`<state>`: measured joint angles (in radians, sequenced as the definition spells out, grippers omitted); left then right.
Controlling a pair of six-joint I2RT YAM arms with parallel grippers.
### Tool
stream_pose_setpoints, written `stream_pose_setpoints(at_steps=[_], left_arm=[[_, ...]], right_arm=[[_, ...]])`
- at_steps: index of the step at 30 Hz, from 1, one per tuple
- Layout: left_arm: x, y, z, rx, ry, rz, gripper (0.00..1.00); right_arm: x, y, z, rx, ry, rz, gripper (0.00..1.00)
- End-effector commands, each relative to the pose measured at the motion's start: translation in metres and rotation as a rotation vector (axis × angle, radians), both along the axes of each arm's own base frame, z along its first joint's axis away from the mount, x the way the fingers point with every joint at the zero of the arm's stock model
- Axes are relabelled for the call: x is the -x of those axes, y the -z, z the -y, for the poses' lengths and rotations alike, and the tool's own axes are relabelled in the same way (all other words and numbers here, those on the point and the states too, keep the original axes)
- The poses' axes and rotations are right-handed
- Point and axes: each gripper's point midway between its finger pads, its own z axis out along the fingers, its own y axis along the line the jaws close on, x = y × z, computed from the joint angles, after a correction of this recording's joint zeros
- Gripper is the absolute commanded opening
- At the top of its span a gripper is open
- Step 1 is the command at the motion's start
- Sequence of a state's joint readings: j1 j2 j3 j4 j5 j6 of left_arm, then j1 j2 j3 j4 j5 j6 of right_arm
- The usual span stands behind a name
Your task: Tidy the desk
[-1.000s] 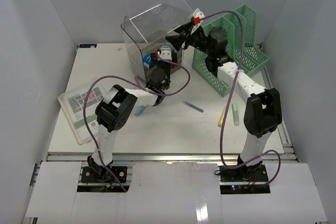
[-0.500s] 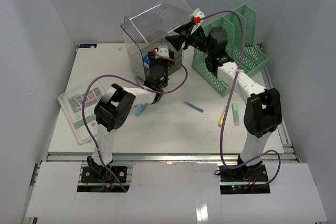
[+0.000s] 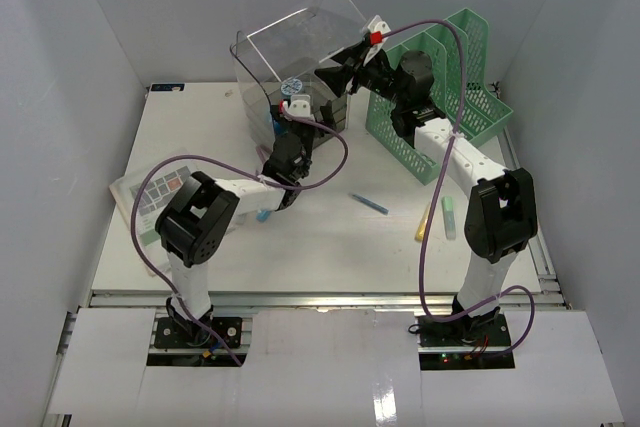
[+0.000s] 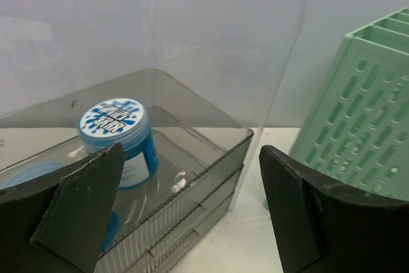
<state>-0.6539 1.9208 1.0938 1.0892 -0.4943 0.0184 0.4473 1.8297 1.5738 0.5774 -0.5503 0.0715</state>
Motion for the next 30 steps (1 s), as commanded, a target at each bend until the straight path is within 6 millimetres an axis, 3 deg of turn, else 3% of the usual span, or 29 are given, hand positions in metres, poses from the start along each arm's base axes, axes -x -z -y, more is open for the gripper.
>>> stream_pose_setpoints(at_steps=[1,4,9,13,15,17,21,27,30], left_arm=[[0.022,-0.029,0.006,0.065,0.093,0.019,0.97],[0.039,-0.031,0.022,0.077,0.192,0.001,0.96],[0.081,-0.011,0.046,0.109,0.356,-0.092,0.79],[0.117,0.025,0.040,0.128,0.394,-0.181,0.71],[0.132,0.025,0.040,0.157,0.418,-0.195,0.69],[0.158,0.046,0.030,0.162,0.437,-0.252,0.65],[0.188,0.046,0.008,0.186,0.455,-0.300,0.63],[0.217,0.047,-0.023,0.254,0.418,-0.448,0.76],[0.223,0.055,-0.029,0.342,0.403,-0.508,0.78]], right_arm=[[0.022,-0.056,0.009,-0.063,0.001,0.131,0.63],[0.022,-0.055,0.009,-0.058,0.001,0.133,0.63],[0.023,-0.050,0.009,-0.050,0.001,0.128,0.63],[0.024,-0.044,0.010,-0.037,0.004,0.127,0.63],[0.023,-0.039,0.010,-0.028,0.007,0.123,0.63],[0.021,-0.032,0.010,-0.010,0.011,0.119,0.63],[0.023,0.004,0.013,0.047,0.023,0.085,0.63],[0.052,0.079,0.027,0.152,0.009,-0.035,0.64],[0.072,0.104,0.033,0.208,-0.024,-0.084,0.66]])
